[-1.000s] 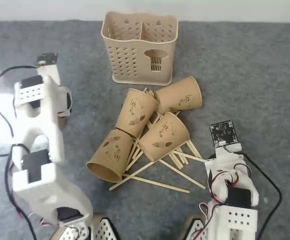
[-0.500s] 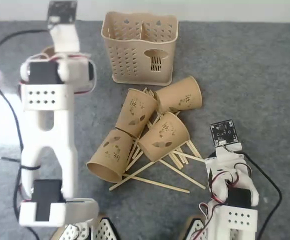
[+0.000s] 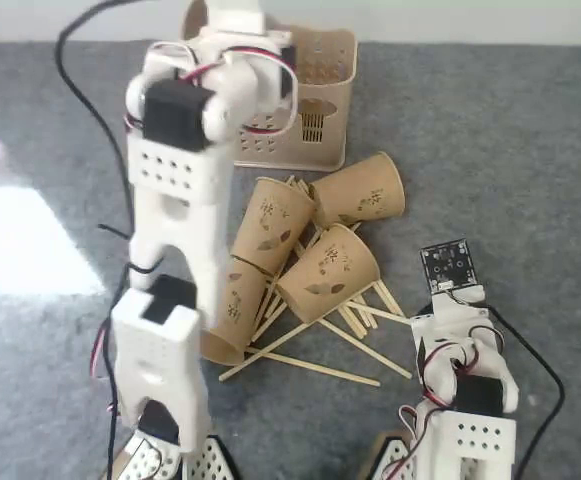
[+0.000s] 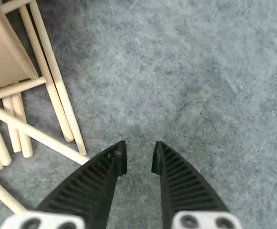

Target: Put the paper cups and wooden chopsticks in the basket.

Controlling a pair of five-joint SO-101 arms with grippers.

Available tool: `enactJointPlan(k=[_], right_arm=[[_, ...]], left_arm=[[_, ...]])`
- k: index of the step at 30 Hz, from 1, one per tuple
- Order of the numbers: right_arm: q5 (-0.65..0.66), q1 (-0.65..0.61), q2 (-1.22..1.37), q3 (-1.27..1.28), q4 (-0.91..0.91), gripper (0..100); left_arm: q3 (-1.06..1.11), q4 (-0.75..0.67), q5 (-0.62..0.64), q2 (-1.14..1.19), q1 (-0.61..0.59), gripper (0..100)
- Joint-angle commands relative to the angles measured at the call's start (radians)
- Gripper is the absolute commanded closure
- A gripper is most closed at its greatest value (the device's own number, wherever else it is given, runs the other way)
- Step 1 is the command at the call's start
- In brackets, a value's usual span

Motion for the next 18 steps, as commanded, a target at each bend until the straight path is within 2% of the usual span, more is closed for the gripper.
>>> enactJointPlan(k=[1, 5, 10, 18], right_arm=[[-0.006, 0.004, -0.008, -0.014, -0.022, 90.2], [-0.006, 0.004, -0.008, -0.014, -0.022, 90.2], [-0.006, 0.004, -0.008, -0.014, -0.022, 90.2], [-0.006, 0.004, -0.008, -0.014, -0.018, 90.2]], left_arm=[[-0.117, -0.051, 0.023, 0.009, 0.029, 99], [-0.116, -0.133, 0.057, 0.021, 0.037, 99], [0.008, -0.190, 0.012, 0.021, 0.091, 99], [0.262, -0.463, 0.011, 0.021, 0.057, 99]])
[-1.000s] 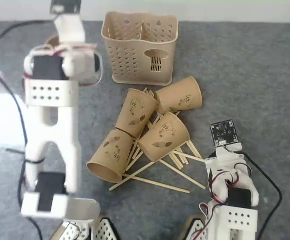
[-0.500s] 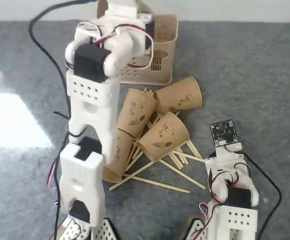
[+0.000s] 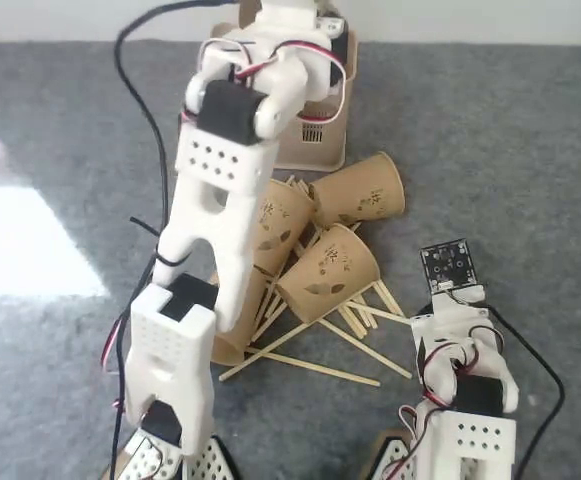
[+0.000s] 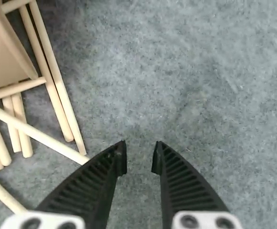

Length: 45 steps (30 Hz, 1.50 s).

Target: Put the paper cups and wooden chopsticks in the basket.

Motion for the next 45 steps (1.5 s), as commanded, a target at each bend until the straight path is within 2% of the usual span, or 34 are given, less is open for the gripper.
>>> enactJointPlan(k=[1, 18, 23, 34, 37, 41, 43, 45], right_arm=[[-0.006, 0.004, -0.008, -0.014, -0.018, 90.2], [-0.006, 0.002, -0.008, -0.012, -0.021, 90.2], [-0.006, 0.002, -0.008, -0.012, -0.021, 90.2], [-0.006, 0.002, -0.008, -0.012, -0.021, 90.2], [-0.006, 0.002, -0.008, -0.012, -0.021, 90.2], [-0.006, 0.002, -0.008, -0.012, -0.021, 90.2], [-0.006, 0.002, -0.008, -0.012, -0.018, 90.2], [-0.006, 0.002, -0.008, -0.012, -0.018, 90.2]], left_arm=[[0.048, -0.115, -0.018, -0.015, -0.014, 99], [0.050, -0.137, -0.026, 0.089, -0.055, 98], [0.039, -0.104, -0.018, 0.074, -0.055, 80], [-0.206, 0.109, -0.025, -0.009, -0.072, 78], [-0.288, 0.244, -0.025, -0.061, -0.098, 78], [-0.426, 0.494, -0.029, -0.186, -0.143, 78], [-0.407, 0.493, -0.040, -0.265, -0.196, 79], [-0.285, 0.493, -0.046, -0.373, -0.255, 80]])
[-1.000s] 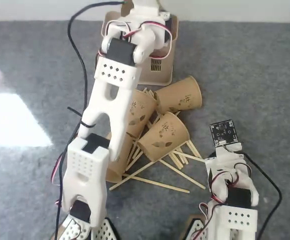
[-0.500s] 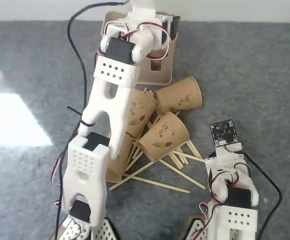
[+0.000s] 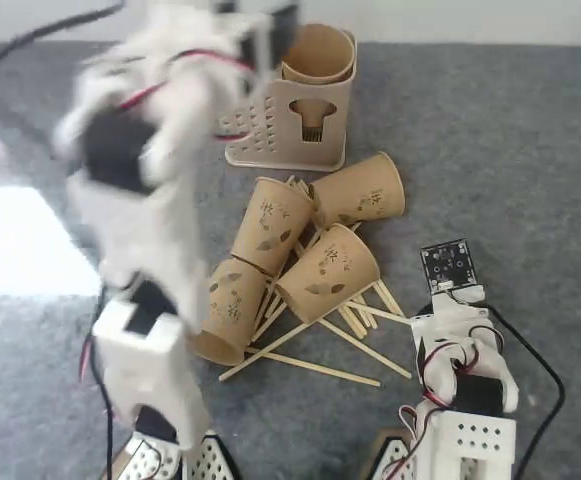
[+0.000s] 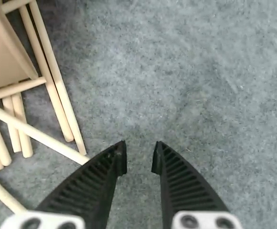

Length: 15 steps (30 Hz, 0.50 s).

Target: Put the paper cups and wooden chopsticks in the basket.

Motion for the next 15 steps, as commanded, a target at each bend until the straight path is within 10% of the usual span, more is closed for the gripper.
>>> enactJointPlan(k=[1, 15], right_arm=[[-0.006, 0.002, -0.008, -0.012, -0.018, 90.2], [-0.006, 0.004, -0.008, -0.023, -0.015, 90.2]], left_arm=[[0.182, 0.052, -0.026, -0.233, -0.081, 80], [1.428, -0.041, -0.035, -0.973, -0.044, 80]])
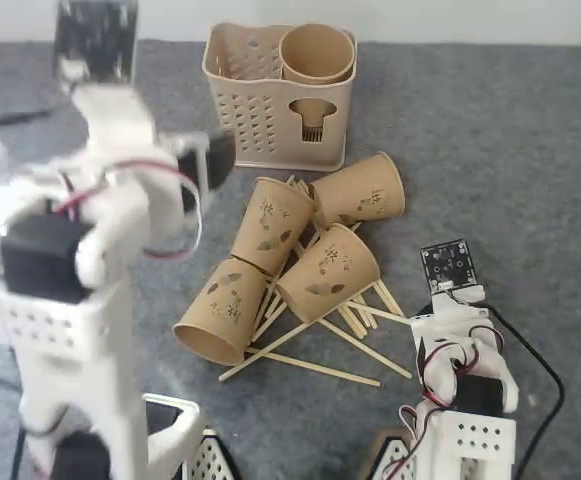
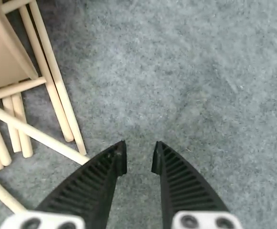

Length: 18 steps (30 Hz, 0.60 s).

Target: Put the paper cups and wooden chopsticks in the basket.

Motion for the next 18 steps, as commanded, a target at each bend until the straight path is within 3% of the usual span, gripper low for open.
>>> enactJointPlan(k=[1, 5, 12, 18], right_arm=[[-0.011, 0.004, -0.008, -0.031, -0.016, 89.9], [-0.014, 0.010, -0.008, -0.063, -0.015, 89.7], [-0.008, 0.012, 0.004, -0.334, 0.111, 89.5], [-0.014, -0.097, 0.180, -0.551, 0.199, 82.7]], left_arm=[[0.174, -0.048, -0.044, -0.153, 0.006, 80], [0.305, -0.048, -0.077, -0.206, 0.002, 80], [0.530, -0.196, -0.074, -0.213, -0.203, 80], [0.687, -0.259, -0.071, -0.215, -0.267, 80]])
